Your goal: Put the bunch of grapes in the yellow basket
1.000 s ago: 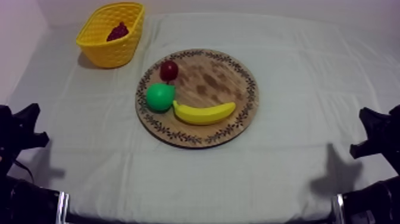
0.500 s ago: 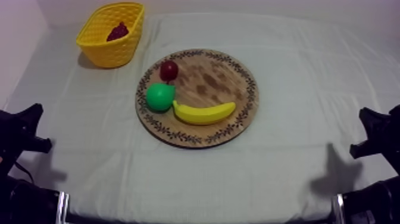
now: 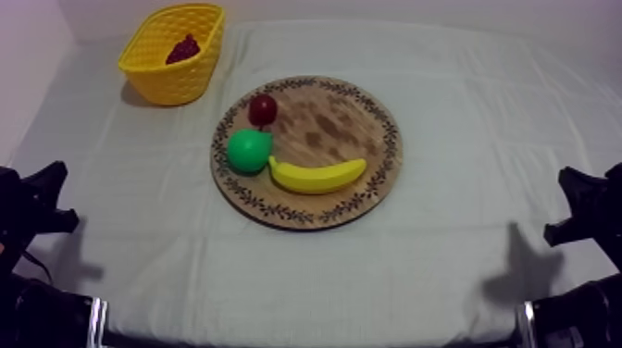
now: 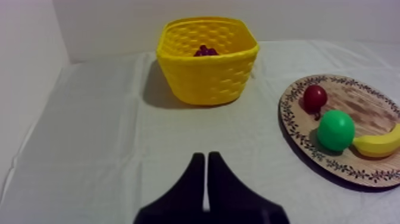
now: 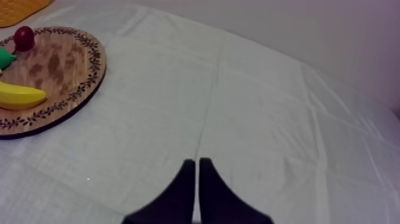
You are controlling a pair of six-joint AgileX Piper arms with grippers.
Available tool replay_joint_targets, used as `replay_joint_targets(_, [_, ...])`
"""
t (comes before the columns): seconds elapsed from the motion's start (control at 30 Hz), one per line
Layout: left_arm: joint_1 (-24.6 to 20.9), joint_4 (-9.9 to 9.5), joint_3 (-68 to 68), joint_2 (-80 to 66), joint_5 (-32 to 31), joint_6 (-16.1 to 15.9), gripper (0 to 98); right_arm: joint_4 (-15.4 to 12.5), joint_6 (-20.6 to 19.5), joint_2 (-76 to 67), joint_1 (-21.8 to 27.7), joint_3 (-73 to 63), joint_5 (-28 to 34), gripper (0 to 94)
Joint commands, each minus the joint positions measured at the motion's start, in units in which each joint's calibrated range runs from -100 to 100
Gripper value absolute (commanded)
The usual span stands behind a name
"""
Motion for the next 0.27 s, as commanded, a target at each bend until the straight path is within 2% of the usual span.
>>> replay_joint_targets(0.0, [-0.03, 0.01, 0.02, 0.0, 0.05, 0.38, 0.4, 0.0, 0.01, 0.0, 0.01, -0.01, 0.0, 0.5])
replay_joint_targets(0.23, [0.01, -0.05, 0.02, 0.0, 0.05, -1.12, 0.2, 0.0, 0.03, 0.0, 0.01, -0.01, 0.0, 0.5])
